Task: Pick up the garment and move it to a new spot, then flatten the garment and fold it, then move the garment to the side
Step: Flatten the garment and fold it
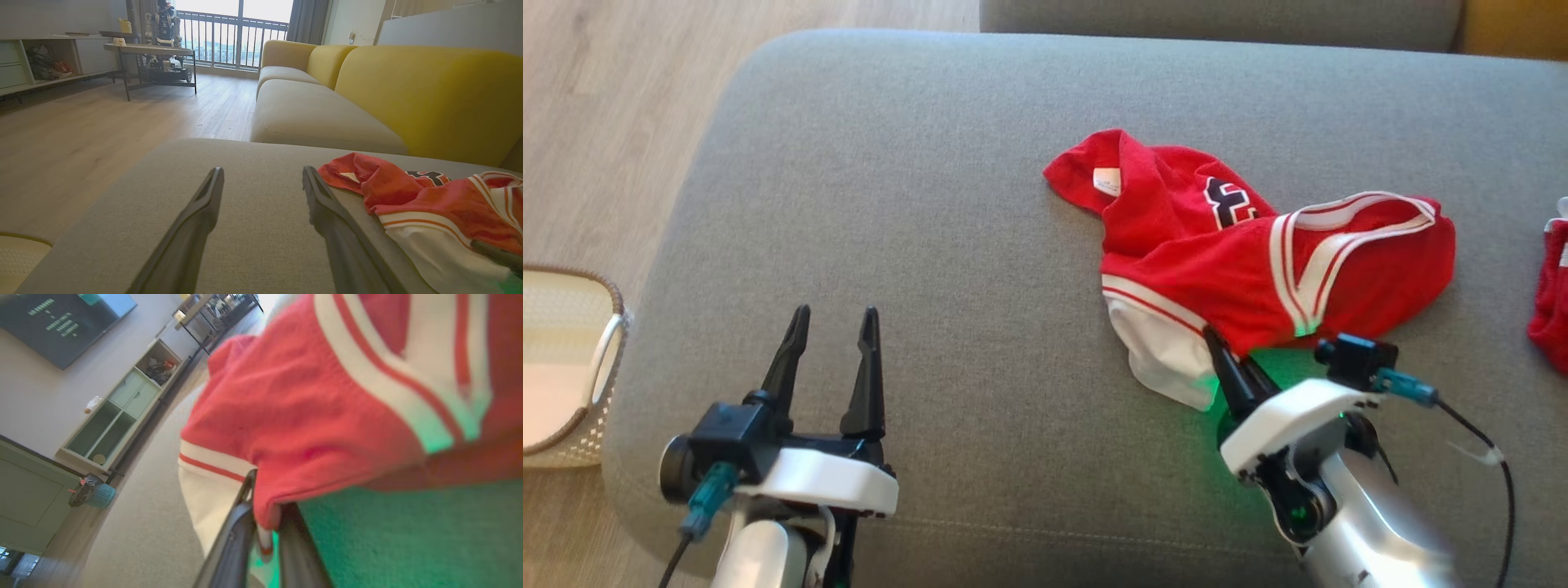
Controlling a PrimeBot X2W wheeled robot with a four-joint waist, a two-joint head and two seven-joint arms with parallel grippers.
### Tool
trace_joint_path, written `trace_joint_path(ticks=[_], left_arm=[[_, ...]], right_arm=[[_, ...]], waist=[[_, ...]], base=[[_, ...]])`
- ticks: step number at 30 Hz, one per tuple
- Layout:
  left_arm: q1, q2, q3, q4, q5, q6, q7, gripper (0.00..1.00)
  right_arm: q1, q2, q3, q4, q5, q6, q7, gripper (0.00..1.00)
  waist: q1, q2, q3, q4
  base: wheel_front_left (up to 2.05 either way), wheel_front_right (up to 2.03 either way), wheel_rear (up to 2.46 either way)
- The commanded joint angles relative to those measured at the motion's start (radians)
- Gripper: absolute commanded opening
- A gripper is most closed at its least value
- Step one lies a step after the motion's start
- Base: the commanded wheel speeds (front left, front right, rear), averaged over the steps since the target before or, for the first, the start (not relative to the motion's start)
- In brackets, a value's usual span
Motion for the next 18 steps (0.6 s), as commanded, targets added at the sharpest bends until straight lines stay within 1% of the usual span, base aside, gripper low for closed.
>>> trace_joint_path(ticks=[1,4,7,11,12,16,18], left_arm=[[-0.036,-0.001,0.040,-0.027,0.008,0.001,-0.005,1.00],[-0.031,-0.002,0.044,-0.022,0.007,0.001,-0.005,1.00],[-0.027,-0.002,0.040,-0.020,0.001,0.000,-0.005,1.00],[-0.018,-0.002,0.031,-0.017,-0.008,0.003,-0.005,1.00],[-0.012,-0.002,0.028,-0.016,-0.012,0.005,-0.005,1.00],[0.005,-0.002,0.025,-0.017,-0.024,0.011,-0.005,1.00],[0.011,-0.002,0.022,-0.017,-0.029,0.011,-0.005,1.00]], right_arm=[[-0.036,0.008,0.035,-0.039,-0.012,0.000,-0.026,0.00],[-0.058,0.008,0.065,-0.098,-0.024,0.000,-0.048,0.00],[-0.087,0.008,0.069,-0.167,-0.061,0.000,-0.056,0.00],[-0.144,0.008,0.020,-0.247,-0.135,0.000,-0.059,0.00],[-0.179,0.008,0.002,-0.277,-0.166,0.000,-0.059,0.00],[-0.277,0.008,0.004,-0.300,-0.218,0.000,-0.024,0.00],[-0.341,0.008,0.039,-0.314,-0.212,0.000,-0.009,0.00]], waist=[[-0.0001,0.0000,-0.008,-0.005],[-0.0001,0.0000,-0.026,-0.015],[-0.0001,0.0000,-0.048,-0.025],[-0.0001,0.0000,-0.080,-0.029],[-0.0001,0.0000,-0.094,-0.029],[-0.0001,0.0000,-0.117,-0.028],[-0.0001,0.0000,-0.123,-0.026]], base=[[0.00,0.00,0.00],[0.00,0.00,0.00],[0.00,0.00,0.00],[0.00,0.00,0.00],[0.00,0.00,0.00],[0.00,0.00,0.00],[0.00,0.00,0.00]])
